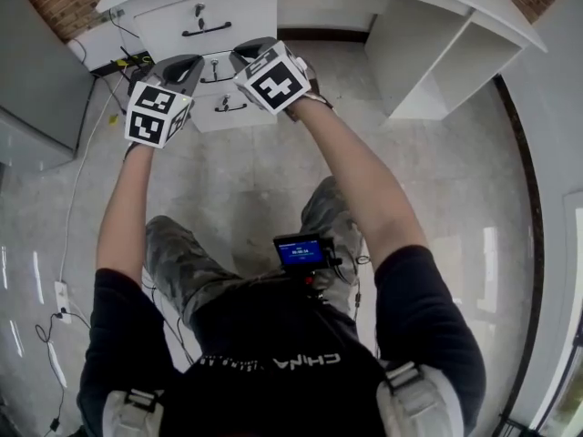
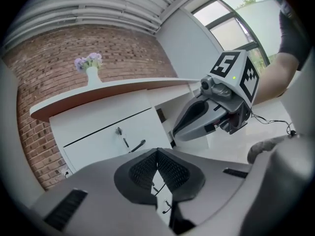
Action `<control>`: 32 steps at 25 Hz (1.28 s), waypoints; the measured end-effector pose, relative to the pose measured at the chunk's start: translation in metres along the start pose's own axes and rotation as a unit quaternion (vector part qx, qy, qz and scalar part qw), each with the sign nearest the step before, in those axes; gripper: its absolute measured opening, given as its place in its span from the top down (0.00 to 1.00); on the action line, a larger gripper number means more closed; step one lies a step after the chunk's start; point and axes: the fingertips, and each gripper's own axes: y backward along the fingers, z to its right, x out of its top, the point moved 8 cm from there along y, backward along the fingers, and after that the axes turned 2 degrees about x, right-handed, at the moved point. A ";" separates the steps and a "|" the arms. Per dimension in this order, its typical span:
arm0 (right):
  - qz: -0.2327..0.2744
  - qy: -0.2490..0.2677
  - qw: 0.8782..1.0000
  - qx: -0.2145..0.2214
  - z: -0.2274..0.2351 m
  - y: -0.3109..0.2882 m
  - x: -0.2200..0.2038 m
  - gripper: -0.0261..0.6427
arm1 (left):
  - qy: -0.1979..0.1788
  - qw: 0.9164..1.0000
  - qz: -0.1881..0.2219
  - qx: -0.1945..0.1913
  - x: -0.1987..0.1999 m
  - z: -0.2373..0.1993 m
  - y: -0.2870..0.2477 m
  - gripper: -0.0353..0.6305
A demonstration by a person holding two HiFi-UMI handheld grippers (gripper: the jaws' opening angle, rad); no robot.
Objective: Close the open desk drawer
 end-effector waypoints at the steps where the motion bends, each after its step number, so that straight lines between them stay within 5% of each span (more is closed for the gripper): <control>1: 0.004 0.002 1.000 0.005 -0.007 0.004 0.001 0.93 | 0.002 1.000 0.007 -0.004 0.001 0.007 0.003 0.93; 10: 0.000 0.013 1.000 0.020 -0.021 0.008 -0.012 0.94 | 0.019 1.000 0.011 -0.019 -0.017 0.021 0.008 0.93; 20: -0.032 0.001 0.999 0.025 -0.013 -0.025 -0.018 0.94 | 0.020 0.999 -0.034 -0.030 -0.041 0.002 -0.005 0.93; 25: -0.085 -0.016 0.995 0.059 0.000 -0.008 0.037 0.94 | 0.040 0.994 -0.081 -0.060 0.007 -0.032 0.012 0.93; 32: -0.122 -0.044 0.988 0.084 0.046 0.054 0.168 0.94 | 0.046 0.988 -0.114 -0.089 0.143 -0.097 0.055 0.93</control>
